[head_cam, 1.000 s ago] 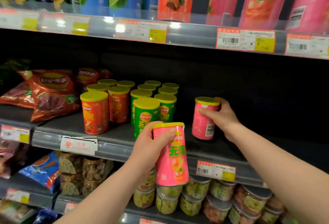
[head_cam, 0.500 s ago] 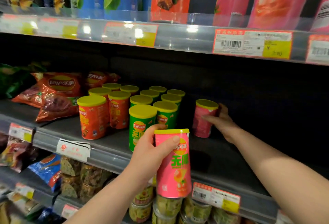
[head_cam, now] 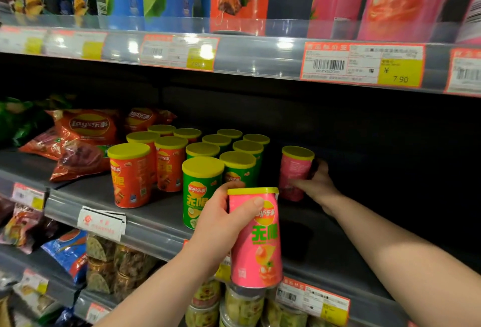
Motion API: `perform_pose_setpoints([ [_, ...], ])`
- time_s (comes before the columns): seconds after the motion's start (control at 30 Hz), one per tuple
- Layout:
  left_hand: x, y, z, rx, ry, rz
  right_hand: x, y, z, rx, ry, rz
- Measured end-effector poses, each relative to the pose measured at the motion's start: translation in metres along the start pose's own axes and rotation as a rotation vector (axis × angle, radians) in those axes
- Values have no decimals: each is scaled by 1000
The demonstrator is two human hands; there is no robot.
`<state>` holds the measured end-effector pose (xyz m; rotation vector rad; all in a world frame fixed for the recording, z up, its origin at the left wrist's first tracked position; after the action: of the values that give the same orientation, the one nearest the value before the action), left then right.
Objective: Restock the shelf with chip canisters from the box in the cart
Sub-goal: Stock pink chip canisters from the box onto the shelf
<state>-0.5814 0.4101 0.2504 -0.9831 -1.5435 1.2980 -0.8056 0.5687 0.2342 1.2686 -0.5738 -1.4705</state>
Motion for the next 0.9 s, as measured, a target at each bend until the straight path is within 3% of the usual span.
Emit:
perform_pose_setpoints([
  [0.9, 1, 1, 1, -1, 2, -27, 12, -2, 10, -9, 4, 43],
])
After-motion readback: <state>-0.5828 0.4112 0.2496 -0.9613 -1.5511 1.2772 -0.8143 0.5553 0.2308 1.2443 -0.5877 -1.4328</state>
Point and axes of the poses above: each hand's wrist, its own z-axis towards the middle knuckle, its own x-axis out of the palm, y = z × x, the point moved 10 cm from there along z, towards the middle knuckle, and after that the axes turned 14 degrees about -x, right-handed, at the moved point
